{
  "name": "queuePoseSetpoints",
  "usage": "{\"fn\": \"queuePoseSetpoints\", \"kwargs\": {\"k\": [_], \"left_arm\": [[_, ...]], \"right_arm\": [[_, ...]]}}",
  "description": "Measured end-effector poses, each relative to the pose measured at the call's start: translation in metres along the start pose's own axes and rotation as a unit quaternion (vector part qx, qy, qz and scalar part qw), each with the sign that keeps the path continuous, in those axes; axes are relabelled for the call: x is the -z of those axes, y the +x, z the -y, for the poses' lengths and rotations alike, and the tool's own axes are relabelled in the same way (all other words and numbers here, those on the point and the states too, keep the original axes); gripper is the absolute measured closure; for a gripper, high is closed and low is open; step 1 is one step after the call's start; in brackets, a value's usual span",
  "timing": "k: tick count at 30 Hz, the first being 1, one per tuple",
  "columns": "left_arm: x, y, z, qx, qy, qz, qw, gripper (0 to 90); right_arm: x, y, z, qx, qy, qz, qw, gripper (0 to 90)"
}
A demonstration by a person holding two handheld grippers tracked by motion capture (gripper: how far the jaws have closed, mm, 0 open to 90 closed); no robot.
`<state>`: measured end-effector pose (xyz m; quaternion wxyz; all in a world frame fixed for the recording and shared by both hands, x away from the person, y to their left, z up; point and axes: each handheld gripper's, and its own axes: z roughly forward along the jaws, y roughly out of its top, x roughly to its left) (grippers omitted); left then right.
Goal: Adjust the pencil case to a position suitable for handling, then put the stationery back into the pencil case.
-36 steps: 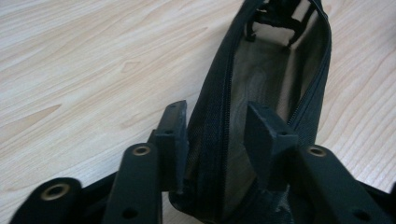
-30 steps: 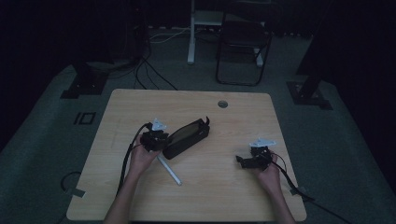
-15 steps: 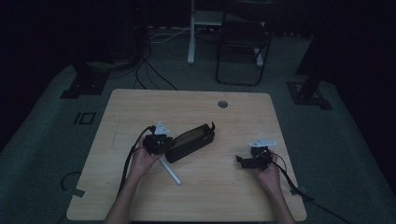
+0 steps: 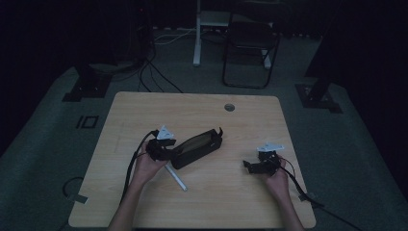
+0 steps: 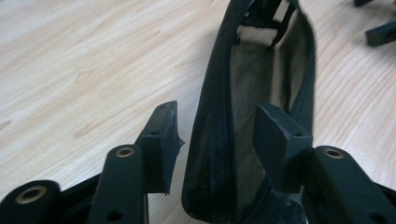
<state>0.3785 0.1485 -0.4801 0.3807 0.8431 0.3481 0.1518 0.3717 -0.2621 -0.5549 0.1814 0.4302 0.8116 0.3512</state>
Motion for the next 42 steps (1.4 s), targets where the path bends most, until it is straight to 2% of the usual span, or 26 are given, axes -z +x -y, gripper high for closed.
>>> {"fn": "queuePoseSetpoints", "kwargs": {"k": [6, 14, 20, 28, 37, 42], "left_arm": [[0.01, -0.004, 0.001, -0.004, -0.015, 0.007, 0.9998, 46.4], [0.021, -0.016, 0.003, -0.029, -0.033, 0.022, 0.9988, 43.1], [0.026, -0.023, 0.011, -0.038, -0.03, 0.027, 0.9984, 39.6], [0.031, -0.029, 0.017, -0.04, -0.032, 0.031, 0.9982, 38.5], [0.036, -0.037, 0.029, -0.042, -0.041, 0.051, 0.997, 36.0], [0.038, -0.044, 0.036, -0.057, -0.04, 0.059, 0.9958, 33.5]], "right_arm": [[0.0, 0.0, 0.0, 0.0, 0.0, 0.0, 1.0, 11.9], [0.0, 0.0, 0.0, 0.0, 0.0, 0.0, 1.0, 12.0], [0.0, 0.0, 0.0, 0.0, 0.0, 0.0, 1.0, 11.9], [0.0, 0.0, 0.0, 0.0, 0.0, 0.0, 1.0, 11.9], [0.0, 0.0, 0.0, 0.0, 0.0, 0.0, 1.0, 11.9], [0.0, 0.0, 0.0, 0.0, 0.0, 0.0, 1.0, 11.9]]}}
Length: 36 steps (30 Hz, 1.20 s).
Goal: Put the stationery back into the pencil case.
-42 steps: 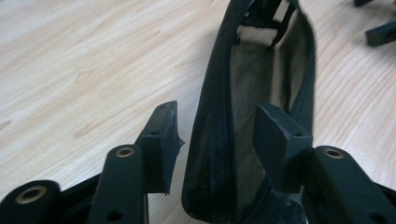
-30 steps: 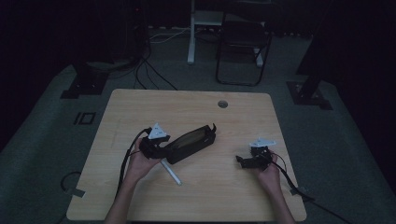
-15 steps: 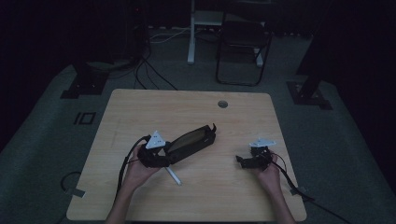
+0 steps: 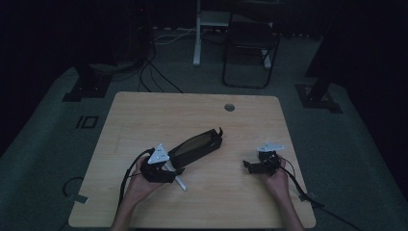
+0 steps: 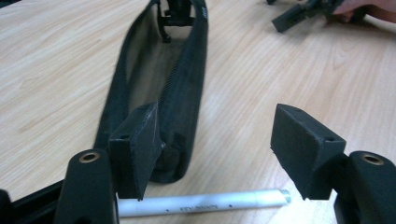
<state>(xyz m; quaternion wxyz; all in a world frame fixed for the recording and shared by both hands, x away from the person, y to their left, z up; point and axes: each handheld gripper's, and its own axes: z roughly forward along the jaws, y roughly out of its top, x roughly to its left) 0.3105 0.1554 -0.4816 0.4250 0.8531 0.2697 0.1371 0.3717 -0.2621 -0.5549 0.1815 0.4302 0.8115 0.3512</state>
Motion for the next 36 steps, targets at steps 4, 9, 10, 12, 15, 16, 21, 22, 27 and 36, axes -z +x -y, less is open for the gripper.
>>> {"fn": "queuePoseSetpoints", "kwargs": {"k": [4, 9, 10, 12, 15, 16, 21, 22, 27, 36], "left_arm": [[-0.001, -0.003, 0.003, -0.009, 0.008, 0.007, 0.9999, 30.9], [-0.006, -0.009, 0.005, -0.023, 0.02, 0.018, 0.9994, 30.2], [-0.007, -0.01, 0.006, -0.026, 0.025, 0.021, 0.9991, 29.8], [-0.011, -0.012, 0.009, -0.031, 0.033, 0.025, 0.9986, 28.9], [-0.015, -0.014, 0.012, -0.037, 0.047, 0.028, 0.9978, 28.6], [-0.015, -0.014, 0.012, -0.037, 0.047, 0.028, 0.9978, 28.6], [-0.025, -0.013, 0.023, -0.038, 0.076, 0.037, 0.9957, 28.7], [-0.025, -0.013, 0.023, -0.038, 0.076, 0.037, 0.9957, 28.8], [-0.032, -0.012, 0.028, -0.05, 0.102, 0.047, 0.9924, 31.2], [-0.033, -0.007, 0.032, -0.053, 0.109, 0.037, 0.9919, 38.8]], "right_arm": [[0.0, 0.0, 0.0, 0.0, 0.0, 0.0, 1.0, 12.0], [0.0, 0.0, 0.0, 0.0, 0.0, 0.0, 1.0, 11.9], [0.0, 0.0, 0.0, 0.0, 0.0, 0.0, 1.0, 11.9], [0.0, 0.0, 0.0, 0.0, 0.0, 0.0, 1.0, 11.9], [0.0, 0.0, 0.0, 0.0, 0.0, 0.0, 1.0, 11.9], [0.0, 0.0, 0.0, 0.0, 0.0, 0.0, 1.0, 11.9], [0.0, 0.0, 0.0, 0.0, 0.0, 0.0, 1.0, 11.9], [0.0, 0.0, 0.0, 0.0, 0.0, 0.0, 1.0, 11.9], [0.0, 0.0, 0.0, 0.0, 0.0, 0.0, 1.0, 11.9], [0.0, 0.0, 0.0, 0.0, 0.0, 0.0, 1.0, 11.9]]}}
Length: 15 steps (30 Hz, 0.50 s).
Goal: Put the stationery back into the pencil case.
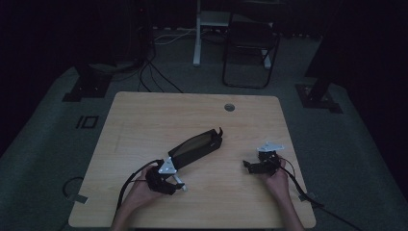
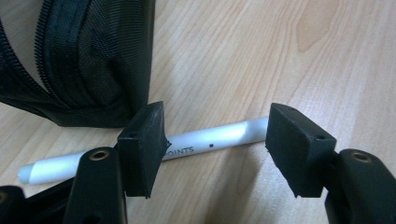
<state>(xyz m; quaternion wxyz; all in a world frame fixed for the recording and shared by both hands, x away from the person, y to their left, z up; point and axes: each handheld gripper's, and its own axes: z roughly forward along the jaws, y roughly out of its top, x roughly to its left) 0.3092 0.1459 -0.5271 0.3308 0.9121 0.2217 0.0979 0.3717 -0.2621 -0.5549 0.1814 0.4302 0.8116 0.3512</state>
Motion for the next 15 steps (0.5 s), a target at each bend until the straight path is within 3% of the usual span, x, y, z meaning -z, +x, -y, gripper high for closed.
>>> {"fn": "queuePoseSetpoints", "kwargs": {"k": [5, 8, 15], "left_arm": [[-0.0087, -0.0026, 0.0005, -0.013, 0.022, 0.0, 0.9997, 39.4], [-0.0095, -0.0032, 0.0005, -0.012, 0.021, 0.006, 0.9997, 40.0], [-0.0065, 0.0012, 0.002, 0.006, 0.021, 0.005, 0.9997, 56.8]], "right_arm": [[0.0, 0.0, 0.0, 0.0, 0.0, 0.0, 1.0, 11.9], [0.0, 0.0, 0.0, 0.0, 0.0, 0.0, 1.0, 11.9], [0.0, 0.0, 0.0, 0.0, 0.0, 0.0, 1.0, 12.0]]}}
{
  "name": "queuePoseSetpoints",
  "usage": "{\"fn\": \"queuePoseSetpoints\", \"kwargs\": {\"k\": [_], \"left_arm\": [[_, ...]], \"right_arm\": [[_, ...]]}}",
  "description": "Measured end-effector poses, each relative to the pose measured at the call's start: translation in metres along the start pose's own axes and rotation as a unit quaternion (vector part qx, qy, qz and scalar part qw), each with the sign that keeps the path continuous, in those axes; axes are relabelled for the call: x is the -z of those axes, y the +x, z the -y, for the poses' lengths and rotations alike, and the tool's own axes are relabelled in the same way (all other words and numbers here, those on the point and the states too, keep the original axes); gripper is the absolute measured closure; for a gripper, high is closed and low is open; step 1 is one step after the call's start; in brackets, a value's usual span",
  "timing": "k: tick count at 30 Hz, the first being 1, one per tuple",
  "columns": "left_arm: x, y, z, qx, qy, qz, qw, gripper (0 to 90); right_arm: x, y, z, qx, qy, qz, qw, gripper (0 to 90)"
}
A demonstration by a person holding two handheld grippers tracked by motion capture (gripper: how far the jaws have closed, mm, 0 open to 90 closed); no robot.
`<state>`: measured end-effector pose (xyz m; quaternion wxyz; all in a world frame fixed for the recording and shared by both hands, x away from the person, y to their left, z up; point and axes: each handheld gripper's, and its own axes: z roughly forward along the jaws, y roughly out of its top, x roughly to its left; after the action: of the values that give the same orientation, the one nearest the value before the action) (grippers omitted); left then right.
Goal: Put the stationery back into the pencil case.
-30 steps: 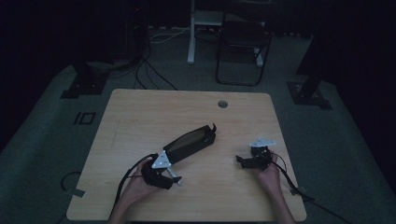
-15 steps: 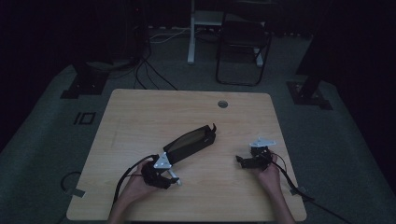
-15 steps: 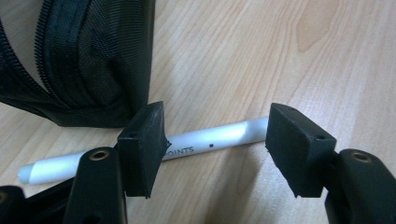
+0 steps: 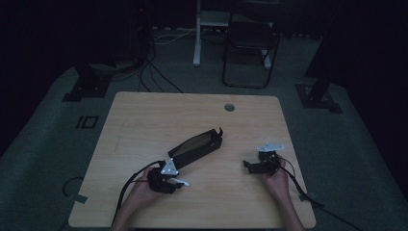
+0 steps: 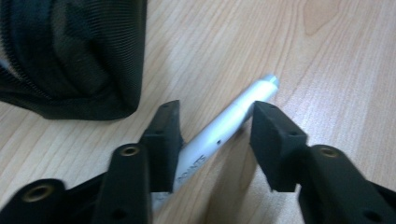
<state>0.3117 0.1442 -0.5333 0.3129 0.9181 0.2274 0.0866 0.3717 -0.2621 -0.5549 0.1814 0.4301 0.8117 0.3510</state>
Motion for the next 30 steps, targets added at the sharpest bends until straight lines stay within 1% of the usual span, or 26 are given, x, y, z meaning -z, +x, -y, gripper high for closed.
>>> {"fn": "queuePoseSetpoints", "kwargs": {"k": [2, 5, 8, 10, 13, 16, 18, 19, 22, 26, 28, 30], "left_arm": [[0.0, 0.001, 0.0, 0.004, -0.003, -0.001, 1.0, 62.6], [-0.002, 0.0, -0.002, 0.006, -0.006, -0.004, 1.0, 68.7], [-0.004, -0.003, -0.004, 0.0, -0.006, -0.009, 0.9999, 73.5], [-0.003, -0.004, -0.005, -0.001, -0.002, -0.017, 0.9998, 72.6], [0.0, -0.004, -0.004, 0.001, 0.01, -0.024, 0.9997, 61.0], [0.004, -0.002, -0.001, 0.006, 0.017, -0.018, 0.9997, 57.8], [0.006, -0.001, 0.002, 0.011, 0.022, -0.016, 0.9996, 59.1], [0.007, 0.0, 0.003, 0.015, 0.021, -0.011, 0.9996, 61.3], [0.007, 0.001, 0.004, 0.019, 0.016, -0.009, 0.9996, 69.1], [0.002, 0.0, 0.0, 0.023, 0.005, -0.004, 0.9997, 77.6], [-0.002, -0.002, -0.003, 0.025, -0.002, -0.001, 0.9997, 77.5], [-0.004, -0.003, -0.005, 0.028, -0.004, 0.005, 0.9996, 73.8]], "right_arm": [[0.0, 0.0, 0.0, 0.0, 0.0, 0.0, 1.0, 11.9], [0.0, 0.0, 0.0, 0.0, 0.0, 0.0, 1.0, 11.9], [0.0, 0.0, 0.0, 0.0, 0.0, 0.0, 1.0, 11.9], [0.0, 0.0, 0.0, 0.0, 0.0, 0.0, 1.0, 11.9], [0.0, 0.0, 0.0, 0.0, 0.0, 0.0, 1.0, 12.0], [0.0, 0.0, 0.0, 0.0, 0.0, 0.0, 1.0, 11.9], [0.0, 0.0, 0.0, 0.0, 0.0, 0.0, 1.0, 11.9], [0.0, 0.0, 0.0, 0.0, 0.0, 0.0, 1.0, 12.0], [0.0, 0.0, 0.0, 0.0, 0.0, 0.0, 1.0, 11.9], [0.0, 0.0, 0.0, 0.0, 0.0, 0.0, 1.0, 12.0], [0.0, 0.0, 0.0, 0.0, 0.0, 0.0, 1.0, 11.9], [0.0, 0.0, 0.0, 0.0, 0.0, 0.0, 1.0, 12.0]]}}
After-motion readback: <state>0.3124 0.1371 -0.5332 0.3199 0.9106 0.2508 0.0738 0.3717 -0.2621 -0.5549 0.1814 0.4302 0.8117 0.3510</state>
